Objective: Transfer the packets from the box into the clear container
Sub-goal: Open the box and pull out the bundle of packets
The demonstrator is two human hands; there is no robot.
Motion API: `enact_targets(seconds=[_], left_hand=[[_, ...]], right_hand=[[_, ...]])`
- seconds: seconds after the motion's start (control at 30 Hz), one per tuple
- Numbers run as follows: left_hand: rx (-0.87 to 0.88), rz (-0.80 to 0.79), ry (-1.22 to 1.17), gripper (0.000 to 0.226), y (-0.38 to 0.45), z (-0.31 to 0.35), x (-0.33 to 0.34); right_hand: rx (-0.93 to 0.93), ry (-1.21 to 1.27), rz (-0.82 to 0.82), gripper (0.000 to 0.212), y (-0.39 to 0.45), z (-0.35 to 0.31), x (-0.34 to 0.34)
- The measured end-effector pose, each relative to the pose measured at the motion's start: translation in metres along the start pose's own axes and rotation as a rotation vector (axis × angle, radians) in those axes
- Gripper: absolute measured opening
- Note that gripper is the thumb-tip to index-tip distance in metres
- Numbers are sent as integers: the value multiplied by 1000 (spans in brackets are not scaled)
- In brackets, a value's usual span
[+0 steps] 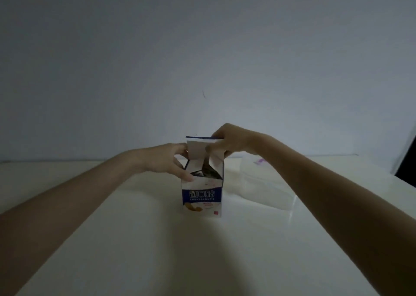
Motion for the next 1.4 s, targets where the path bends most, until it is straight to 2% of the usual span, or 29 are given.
enact_targets(seconds=[0.07, 0.13, 0.2, 0.3, 0.33, 0.4, 0.47, 0.53, 0.6, 0.67, 0.77, 0.83, 0.9, 1.0, 1.1, 1.17, 1.3, 1.37, 1.4], left_hand=[[-29, 18, -106, 66, -5, 3, 9], [-62, 92, -145, 77, -6, 6, 15], [-84, 168, -167, 81, -4, 8, 19], [-89, 284, -285, 63, -5, 11, 23], [-89, 320, -314, 59, -5, 10, 23], [-59, 386, -294, 54, -8, 9, 23], [-14, 390, -193, 55, -13, 10, 22], [6, 311, -132, 52, -14, 10, 23], [-12, 235, -106, 48, -13, 10, 26], [-42, 210, -109, 47, -12, 10, 28], [-51, 194, -141, 58, -9, 14, 31], [-54, 184, -77, 74, -7, 15, 35], [-57, 190, -16, 84, -5, 15, 41], [-30, 202, -68, 75, -3, 16, 48], [-1, 221, -94, 66, -3, 17, 51], [-2, 238, -70, 72, -3, 13, 51], [-6, 265, -48, 80, -2, 10, 49], [-10, 299, 16, 79, -3, 10, 41], [-14, 318, 64, 79, -3, 11, 33]], right_hand=[[109, 124, 105, 40, -3, 12, 4], [163, 140, 255, 44, -3, 18, 7], [167, 37, 426, 49, -4, 19, 6], [67, -182, 560, 57, -10, 6, 2], [34, -204, 533, 62, -11, 0, 3], [56, -225, 377, 72, -15, -7, 7], [109, -259, 208, 64, -19, -7, 10], [74, -300, 177, 47, -24, -5, 6], [14, -404, 197, 39, -31, -1, -2], [-35, -609, 189, 33, -41, 3, -7], [-223, -933, 111, 23, -49, 12, -5], [-251, -833, -15, 24, -51, 10, -1], [-133, -631, -154, 35, -48, 3, -2], [-9, -620, -308, 57, -32, -6, -2], [159, -578, -449, 56, -20, -10, 13], [193, -627, -466, 48, -19, -9, 26], [39, -742, -332, 27, -15, 0, 35], [41, -601, -238, 14, -12, 1, 32], [20, -511, -178, 14, -12, -2, 30]])
Point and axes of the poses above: each hand's wrist, its own y-axis towards the middle knuckle, its own x-axis out of the palm, z = x × y, the point moved 1 cm from there along y, towards the middle knuckle, and after that the axes turned 11 degrees about y, right-handed, at the moved point
